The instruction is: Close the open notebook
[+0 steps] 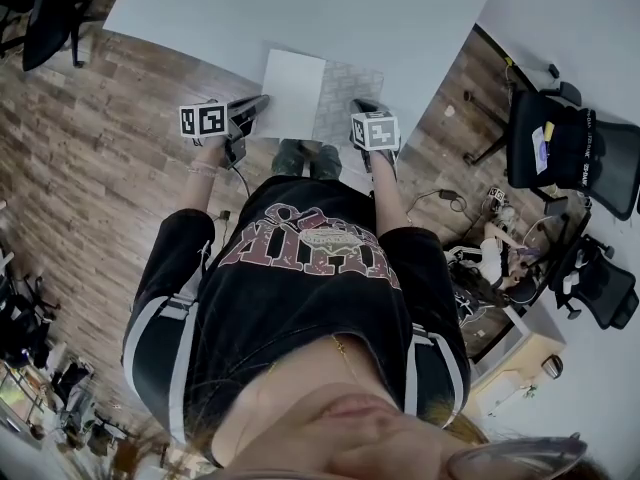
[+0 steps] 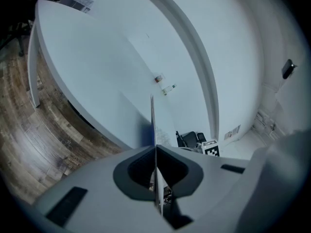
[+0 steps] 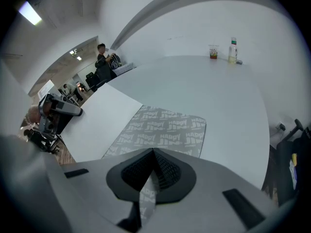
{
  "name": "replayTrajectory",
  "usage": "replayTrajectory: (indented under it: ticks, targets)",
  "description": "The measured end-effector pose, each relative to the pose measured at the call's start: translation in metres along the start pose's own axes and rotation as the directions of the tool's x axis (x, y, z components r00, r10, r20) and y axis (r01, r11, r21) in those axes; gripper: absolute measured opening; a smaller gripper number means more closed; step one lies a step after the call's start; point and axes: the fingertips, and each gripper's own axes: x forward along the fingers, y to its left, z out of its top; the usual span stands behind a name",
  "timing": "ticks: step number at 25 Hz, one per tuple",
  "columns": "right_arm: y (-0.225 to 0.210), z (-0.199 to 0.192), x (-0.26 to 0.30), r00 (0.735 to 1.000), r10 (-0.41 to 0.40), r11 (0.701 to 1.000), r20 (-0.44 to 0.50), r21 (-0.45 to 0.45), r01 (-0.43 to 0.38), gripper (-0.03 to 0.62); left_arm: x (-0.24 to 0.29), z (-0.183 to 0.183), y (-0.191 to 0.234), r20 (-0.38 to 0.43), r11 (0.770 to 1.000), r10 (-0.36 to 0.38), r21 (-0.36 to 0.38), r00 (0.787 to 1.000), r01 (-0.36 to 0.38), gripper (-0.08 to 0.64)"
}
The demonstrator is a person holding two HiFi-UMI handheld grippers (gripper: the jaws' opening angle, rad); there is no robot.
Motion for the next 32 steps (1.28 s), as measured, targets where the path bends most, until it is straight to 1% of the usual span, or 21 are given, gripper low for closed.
replayTrajectory:
  ticks: [3, 8, 13, 19, 24, 29, 32]
  targets:
    - [0.001, 0.003, 0.000, 1.000, 0.004, 1.000, 0.001, 0.015, -0.004, 0.018, -0.003, 0.001, -0.009, 0.005, 1.000, -0.006, -0.011, 1.000, 0.006, 0.054]
    - [0.002, 0.003, 0.000, 1.000, 0.000, 1.000, -0.012, 0.004, 0.000, 0.018, -0.003, 0.004, -0.028, 0.024, 0.999, -0.033, -0.034, 0.999, 0.034, 0.054]
    - [0.005, 0.004, 0.001, 1.000, -0.006, 1.000, -0.023, -0.027, 0.005, 0.018, -0.001, 0.007, -0.045, 0.031, 0.998, -0.065, -0.022, 0.997, 0.065, 0.054]
    - [0.003, 0.003, 0.001, 1.000, 0.020, 1.000, -0.014, 0.006, -0.019, 0.018, 0.009, 0.005, -0.065, 0.036, 0.993, -0.112, -0.018, 0.993, 0.113, 0.054]
    - [0.004, 0.004, 0.002, 1.000, 0.029, 1.000, -0.013, 0.002, -0.029, 0.018, 0.020, 0.004, -0.077, 0.043, 0.988, -0.152, -0.032, 0.987, 0.154, 0.054]
    - [0.004, 0.003, 0.001, 0.999, 0.035, 0.999, -0.010, -0.011, -0.035, 0.018, 0.029, -0.001, -0.085, 0.048, 0.983, -0.177, -0.032, 0.983, 0.178, 0.054]
    - [0.005, 0.003, 0.002, 0.999, 0.052, 0.999, -0.005, 0.010, -0.052, 0.018, 0.034, -0.004, -0.091, 0.047, 0.980, -0.194, -0.037, 0.980, 0.196, 0.054]
